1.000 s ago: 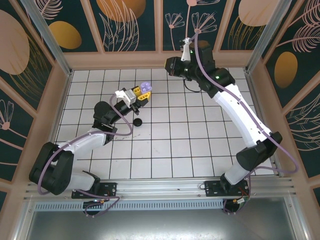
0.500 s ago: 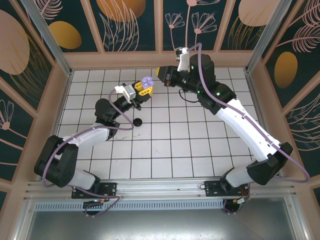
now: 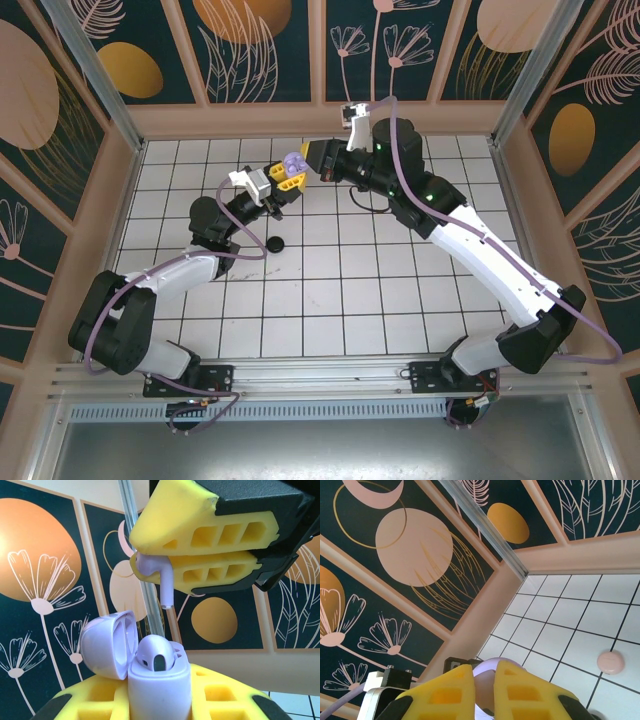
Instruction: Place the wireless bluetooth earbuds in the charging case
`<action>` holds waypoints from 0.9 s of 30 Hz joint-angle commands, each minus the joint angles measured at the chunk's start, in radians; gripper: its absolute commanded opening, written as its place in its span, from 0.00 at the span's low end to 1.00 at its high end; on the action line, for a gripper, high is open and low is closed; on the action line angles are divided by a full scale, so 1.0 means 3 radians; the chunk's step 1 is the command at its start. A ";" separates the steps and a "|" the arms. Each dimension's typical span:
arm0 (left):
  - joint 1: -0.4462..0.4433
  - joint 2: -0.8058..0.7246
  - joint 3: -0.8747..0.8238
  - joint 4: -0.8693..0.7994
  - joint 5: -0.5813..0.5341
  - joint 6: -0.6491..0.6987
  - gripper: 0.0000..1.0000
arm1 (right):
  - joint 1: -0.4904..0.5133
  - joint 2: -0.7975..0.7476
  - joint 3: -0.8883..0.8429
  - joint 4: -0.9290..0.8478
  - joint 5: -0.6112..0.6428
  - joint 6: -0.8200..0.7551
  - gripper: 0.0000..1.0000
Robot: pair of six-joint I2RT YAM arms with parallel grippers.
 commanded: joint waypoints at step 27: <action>-0.0025 -0.0054 0.0142 -0.0009 0.0045 -0.0055 0.00 | 0.0083 0.0071 -0.0220 0.0124 0.0034 0.0034 0.11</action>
